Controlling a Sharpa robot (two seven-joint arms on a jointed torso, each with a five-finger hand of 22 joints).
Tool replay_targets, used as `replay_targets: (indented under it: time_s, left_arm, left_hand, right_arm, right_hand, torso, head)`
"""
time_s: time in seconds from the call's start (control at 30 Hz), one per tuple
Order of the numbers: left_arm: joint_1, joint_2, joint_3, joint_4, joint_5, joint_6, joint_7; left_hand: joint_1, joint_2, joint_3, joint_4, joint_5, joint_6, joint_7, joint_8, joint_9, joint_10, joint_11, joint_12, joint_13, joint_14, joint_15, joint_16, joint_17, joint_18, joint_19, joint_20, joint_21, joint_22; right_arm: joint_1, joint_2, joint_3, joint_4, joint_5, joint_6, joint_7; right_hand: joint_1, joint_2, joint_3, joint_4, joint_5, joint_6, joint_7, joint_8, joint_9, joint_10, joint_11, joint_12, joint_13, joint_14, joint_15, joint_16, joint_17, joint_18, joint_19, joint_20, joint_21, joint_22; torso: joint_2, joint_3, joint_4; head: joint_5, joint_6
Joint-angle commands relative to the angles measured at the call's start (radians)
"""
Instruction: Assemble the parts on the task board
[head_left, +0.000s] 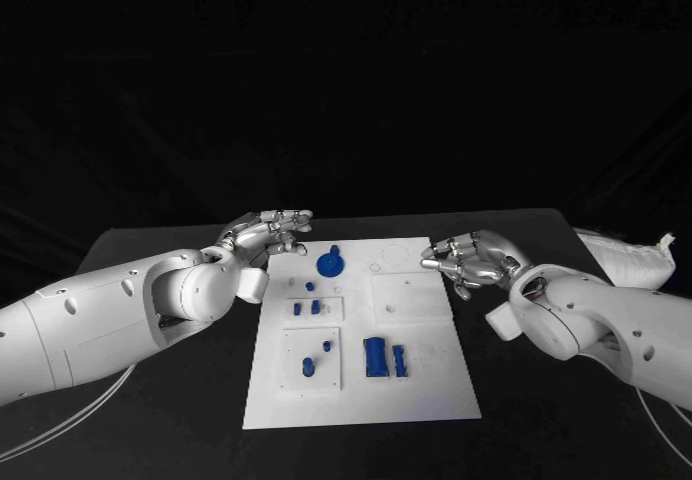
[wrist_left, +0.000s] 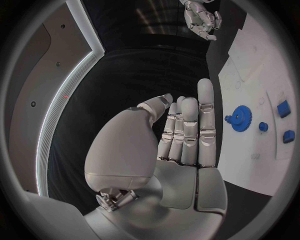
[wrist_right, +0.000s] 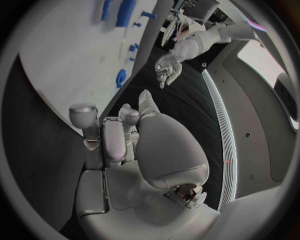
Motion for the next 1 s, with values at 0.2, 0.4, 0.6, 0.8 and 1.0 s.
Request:
replay_targets:
  time_s: [0.2, 0.4, 0.6, 0.8, 1.0]
  left_arm:
    - [-0.012, 0.06, 0.0, -0.102, 0.078, -0.067, 0.13]
    - [-0.019, 0.099, 0.0, -0.16, 0.101, -0.077, 0.157]
    - [-0.022, 0.105, -0.001, -0.168, 0.073, -0.065, 0.115]
    - [-0.036, 0.098, 0.005, -0.131, 0.047, -0.127, 0.128]
    - [-0.067, 0.082, 0.018, -0.044, -0.012, -0.271, 0.158]
  left_hand:
    - [-0.024, -0.01, 0.016, 0.016, -0.003, 0.0, 0.015, -0.045, -0.01, 0.039, 0.03, -0.169, -0.114, -0.117, 0.037, -0.379, -0.191, 0.012, -0.195, 0.033, -0.161, -0.096]
    - [-0.039, -0.021, 0.011, 0.037, -0.003, -0.002, 0.02, -0.105, -0.009, 0.047, 0.057, -0.318, -0.175, -0.161, 0.105, -0.666, -0.317, 0.004, -0.362, 0.1, -0.342, -0.231]
    - [-0.436, 0.029, -0.145, 0.004, -0.062, -0.288, -0.034, -0.191, -0.074, -0.256, 0.019, -0.453, -0.236, -0.453, 0.079, -0.859, -0.411, -0.037, -0.647, 0.06, -0.447, -0.401]
    - [-0.627, 0.051, -0.212, 0.004, -0.093, -0.428, -0.062, -0.217, -0.074, -0.408, -0.003, -0.486, -0.236, -0.596, -0.009, -0.905, -0.433, -0.054, -0.766, 0.025, -0.471, -0.452]
    - [-0.789, 0.131, -0.269, 0.004, -0.118, -0.548, -0.086, -0.308, -0.074, -0.538, -0.084, -0.512, -0.236, -0.718, -0.009, -0.943, -0.512, -0.076, -0.868, -0.005, -0.552, -0.495]
  right_arm:
    - [0.009, 0.1, 0.008, -0.178, 0.428, -0.024, 0.26]
    - [0.01, 0.156, 0.017, -0.262, 0.464, 0.021, 0.296]
    - [0.01, 0.169, 0.019, -0.278, 0.417, -0.01, 0.247]
    - [0.006, 0.168, 0.011, -0.231, 0.448, -0.073, 0.272]
    - [-0.004, 0.164, -0.007, -0.122, 0.519, -0.216, 0.329]
  right_hand:
    - [0.065, 0.046, 0.002, -0.034, -0.024, -0.031, 0.045, -0.062, -0.089, -0.149, 0.048, -0.417, -0.418, -0.296, 0.057, -0.572, -0.478, 0.03, -0.205, 0.054, -0.383, -0.304]
    - [0.095, 0.067, 0.0, -0.062, -0.028, -0.03, 0.058, -0.065, -0.171, -0.117, 0.085, -0.626, -0.738, -0.374, 0.121, -0.913, -0.718, 0.031, -0.276, 0.122, -0.628, -0.478]
    - [-0.37, 0.044, 0.034, -0.109, -0.097, -0.313, 0.004, -0.127, -0.292, -0.424, 0.048, -0.763, -0.949, -0.67, 0.033, -1.077, -0.908, -0.032, -0.545, 0.072, -0.797, -0.641]
    - [-0.59, -0.034, 0.12, -0.109, -0.097, -0.453, -0.023, -0.127, -0.325, -0.587, 0.029, -0.763, -0.987, -0.83, 0.033, -1.106, -0.951, -0.046, -0.695, 0.042, -0.835, -0.681]
    - [-0.773, -0.034, 0.12, -0.109, -0.097, -0.572, -0.047, -0.127, -0.351, -0.724, -0.042, -0.763, -1.016, -0.965, 0.033, -1.128, -0.984, -0.06, -0.822, 0.017, -0.864, -0.713]
  torso:
    - [-0.039, -0.0028, -0.0134]
    - [-0.049, 0.0021, -0.0116]
    - [-0.046, 0.0015, -0.0111]
    - [-0.078, -0.0053, 0.0141]
    - [-0.118, -0.0142, 0.0472]
  head:
    - [0.005, 0.041]
    - [0.0, 0.062]
    - [0.0, 0.066]
    - [-0.006, 0.093]
    - [-0.015, 0.128]
